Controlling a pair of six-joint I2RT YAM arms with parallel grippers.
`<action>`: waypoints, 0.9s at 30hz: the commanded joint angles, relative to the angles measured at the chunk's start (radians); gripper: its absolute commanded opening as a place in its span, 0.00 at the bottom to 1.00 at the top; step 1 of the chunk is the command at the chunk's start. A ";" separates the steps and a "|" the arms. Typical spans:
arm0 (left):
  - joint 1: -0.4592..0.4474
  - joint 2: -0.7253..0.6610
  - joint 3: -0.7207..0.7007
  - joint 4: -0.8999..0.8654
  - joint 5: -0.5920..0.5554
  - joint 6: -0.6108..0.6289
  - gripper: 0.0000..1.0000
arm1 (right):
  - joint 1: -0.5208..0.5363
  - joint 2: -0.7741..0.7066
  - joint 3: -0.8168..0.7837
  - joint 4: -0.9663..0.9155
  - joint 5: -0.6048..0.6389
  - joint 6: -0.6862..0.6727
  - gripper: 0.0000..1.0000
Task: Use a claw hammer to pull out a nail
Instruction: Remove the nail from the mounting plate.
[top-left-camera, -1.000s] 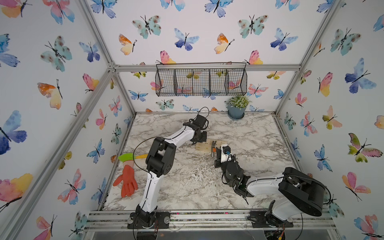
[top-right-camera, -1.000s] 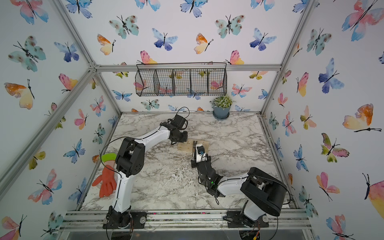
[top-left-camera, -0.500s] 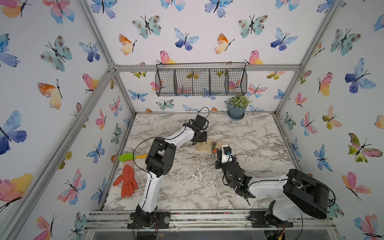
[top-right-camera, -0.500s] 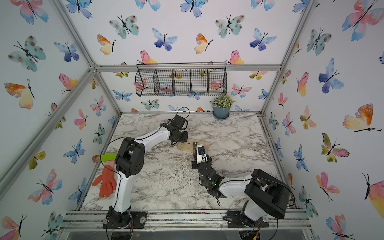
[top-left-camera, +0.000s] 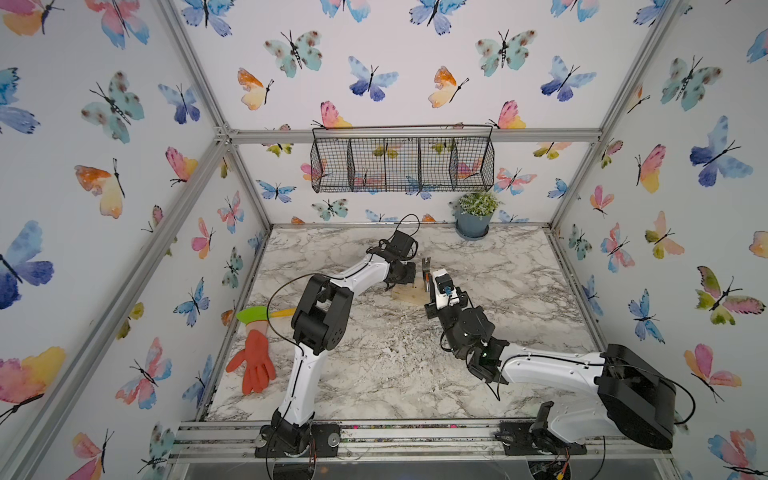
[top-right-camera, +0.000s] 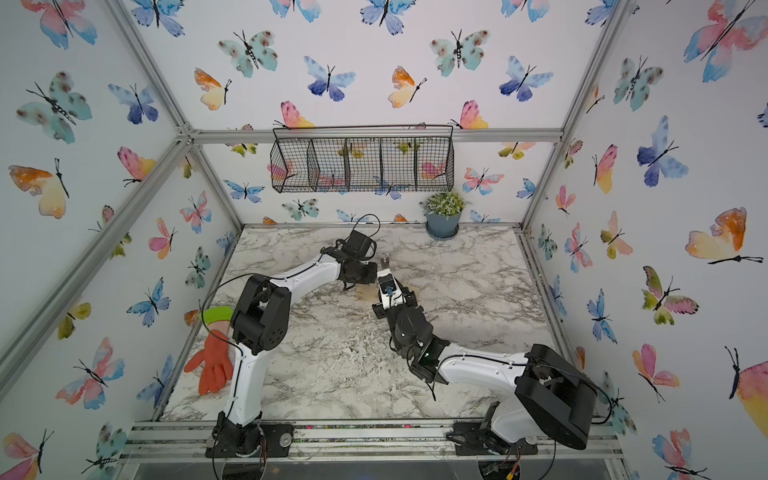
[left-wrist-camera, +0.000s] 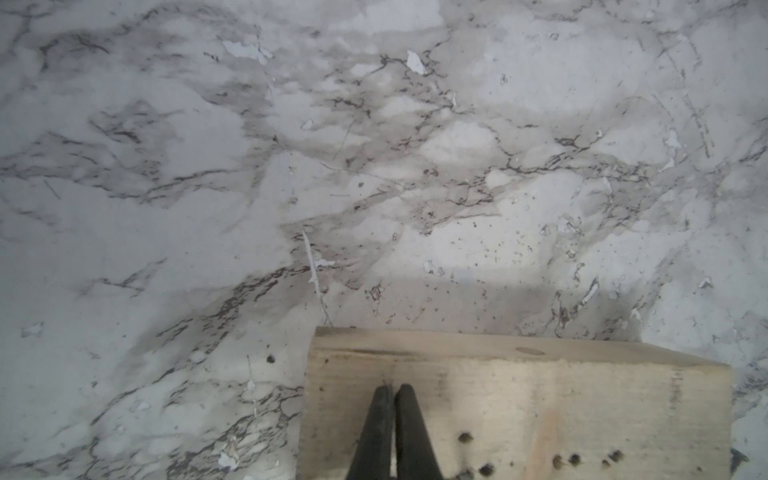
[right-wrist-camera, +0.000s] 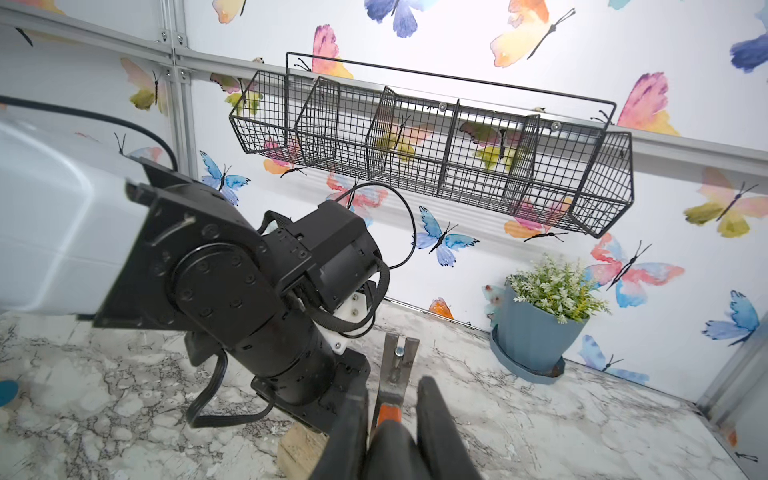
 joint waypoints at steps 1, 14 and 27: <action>-0.018 0.203 -0.161 -0.217 0.031 0.000 0.08 | -0.004 -0.072 -0.003 0.020 -0.009 0.016 0.03; -0.015 -0.006 -0.052 -0.220 0.007 0.002 0.34 | -0.025 -0.332 0.026 -0.470 -0.118 0.249 0.03; 0.035 -0.232 -0.018 -0.218 -0.040 0.017 0.49 | -0.045 -0.457 0.067 -0.685 -0.194 0.356 0.03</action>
